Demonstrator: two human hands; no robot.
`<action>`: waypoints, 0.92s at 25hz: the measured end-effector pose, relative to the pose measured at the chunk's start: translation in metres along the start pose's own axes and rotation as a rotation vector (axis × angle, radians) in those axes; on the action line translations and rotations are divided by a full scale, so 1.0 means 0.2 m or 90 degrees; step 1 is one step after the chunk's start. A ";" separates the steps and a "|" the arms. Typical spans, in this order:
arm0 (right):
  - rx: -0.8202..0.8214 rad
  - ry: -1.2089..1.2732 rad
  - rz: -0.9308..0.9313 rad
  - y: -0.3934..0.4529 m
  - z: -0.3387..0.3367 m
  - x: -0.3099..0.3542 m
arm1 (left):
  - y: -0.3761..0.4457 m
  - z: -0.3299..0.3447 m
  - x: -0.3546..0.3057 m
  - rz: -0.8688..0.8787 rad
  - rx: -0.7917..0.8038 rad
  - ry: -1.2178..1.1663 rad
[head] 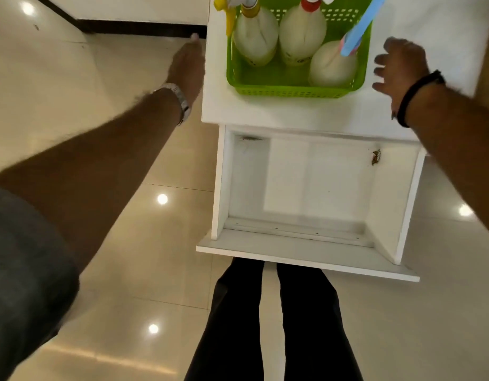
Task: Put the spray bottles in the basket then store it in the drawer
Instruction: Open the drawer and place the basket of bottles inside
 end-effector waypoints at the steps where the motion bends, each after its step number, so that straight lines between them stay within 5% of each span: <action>1: -0.005 -0.004 0.011 0.04 0.03 0.03 | 0.00 0.07 -0.06 0.016 0.022 0.029; 3: -0.012 -0.099 -0.025 0.07 0.08 0.05 | -0.02 0.24 -0.12 0.021 0.054 0.089; 7: -0.120 -0.248 -0.101 -0.10 0.05 -0.02 | -0.20 0.24 0.07 0.132 -0.109 0.175; 13: -0.168 -0.157 -0.090 -0.73 -0.02 -0.35 | -0.49 0.13 0.48 0.177 -0.106 0.142; 18: -0.113 -0.248 -0.085 -1.12 0.00 -0.68 | -0.69 0.07 0.98 0.112 -0.126 0.180; 23: -0.045 -0.207 0.083 -1.09 0.10 -1.22 | -0.54 0.20 1.43 -0.035 -0.039 0.264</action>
Point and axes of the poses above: each hand's wrist, its own y-axis towards the middle knuckle, its own z-axis out of the palm, x = y × z, the point moved 10 cm from there along y, towards the middle knuckle, and after that the axes turned 11 degrees about -z, right-handed, at the moved point
